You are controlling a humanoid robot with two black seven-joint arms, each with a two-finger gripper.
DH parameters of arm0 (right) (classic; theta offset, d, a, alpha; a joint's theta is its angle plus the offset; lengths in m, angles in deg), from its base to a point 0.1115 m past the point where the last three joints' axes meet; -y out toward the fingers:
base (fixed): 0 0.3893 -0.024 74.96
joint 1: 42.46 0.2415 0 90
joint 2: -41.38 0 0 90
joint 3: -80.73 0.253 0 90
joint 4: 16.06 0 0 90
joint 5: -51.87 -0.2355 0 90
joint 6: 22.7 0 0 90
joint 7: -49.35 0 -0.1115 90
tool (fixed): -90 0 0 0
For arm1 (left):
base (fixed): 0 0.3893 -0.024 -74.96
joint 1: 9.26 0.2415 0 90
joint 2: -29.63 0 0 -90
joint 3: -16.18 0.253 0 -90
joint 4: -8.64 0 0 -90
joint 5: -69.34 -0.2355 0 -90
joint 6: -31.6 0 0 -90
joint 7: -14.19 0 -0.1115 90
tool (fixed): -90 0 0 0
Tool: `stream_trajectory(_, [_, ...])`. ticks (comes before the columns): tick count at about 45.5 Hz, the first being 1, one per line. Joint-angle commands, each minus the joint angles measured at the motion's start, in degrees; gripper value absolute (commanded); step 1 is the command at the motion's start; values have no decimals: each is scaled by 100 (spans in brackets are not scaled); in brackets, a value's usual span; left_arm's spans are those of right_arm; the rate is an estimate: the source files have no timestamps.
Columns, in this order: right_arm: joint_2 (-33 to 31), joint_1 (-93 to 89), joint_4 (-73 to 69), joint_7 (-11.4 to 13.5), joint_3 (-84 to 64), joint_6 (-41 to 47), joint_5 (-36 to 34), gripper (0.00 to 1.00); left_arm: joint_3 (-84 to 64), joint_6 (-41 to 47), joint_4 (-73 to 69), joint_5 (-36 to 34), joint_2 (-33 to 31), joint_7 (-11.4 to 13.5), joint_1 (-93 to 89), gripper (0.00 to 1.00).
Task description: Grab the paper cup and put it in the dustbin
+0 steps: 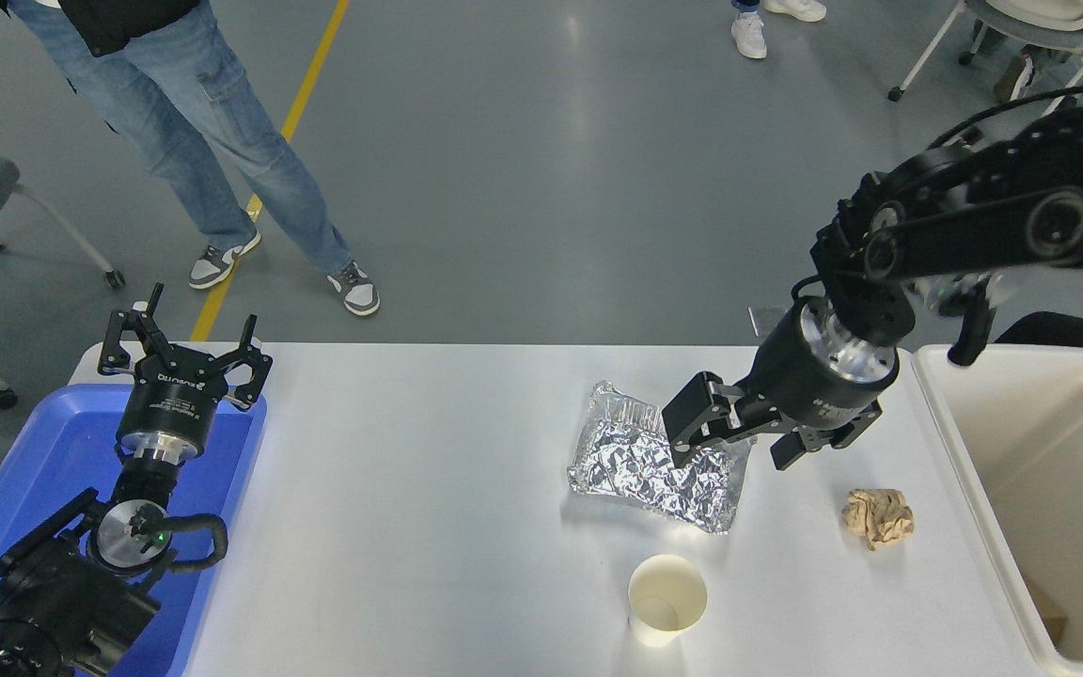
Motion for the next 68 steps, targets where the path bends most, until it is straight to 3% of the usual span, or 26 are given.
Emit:
stream_trajectory(1, [236,-1103,595,325,287,-508,33,100,0,0,0,0,-4,-3,-6,100])
stream_trajectory(9, [61,-1112,324,325,234,274,156,100,0,0,0,9,-4,-3,3,100])
stream_trajectory(16, [-63,-1130,-20,325,251,354,261,100,-9,9,0,9,-4,6,3,100])
stream_trajectory(26, [25,-1648,68,325,409,11,367,100,-9,9,0,9,-4,6,3,100])
stream_trajectory(40, [16,-2702,648,254,506,-779,1201,97,-9,9,0,9,-4,6,3,100])
stream_trajectory(42, [16,-2834,727,254,506,-903,1281,88,-9,9,0,9,5,6,3,100])
stream_trajectory(43, [25,-2974,814,228,515,-1008,1351,66,0,9,0,9,5,6,3,100])
stream_trajectory(44, [25,-3028,841,228,541,-1035,1386,60,-9,9,0,9,5,6,3,100])
stream_trajectory(48, [25,-3160,903,210,682,-1088,1422,39,-9,9,0,9,5,6,3,100])
stream_trajectory(50, [25,-3178,947,210,700,-1088,1413,33,0,9,0,9,5,6,3,100])
stream_trajectory(51, [25,-3186,964,210,700,-1088,1404,24,-9,9,0,9,5,6,3,100])
stream_trajectory(52, [25,-3187,965,210,700,-1070,1404,7,-9,9,0,9,5,6,3,100])
stream_trajectory(53, [25,-3187,965,210,700,-1070,1404,0,-9,9,0,9,5,6,12,100])
stream_trajectory(68, [-45,-2862,929,219,647,-833,1386,0,-9,9,0,9,5,6,12,100])
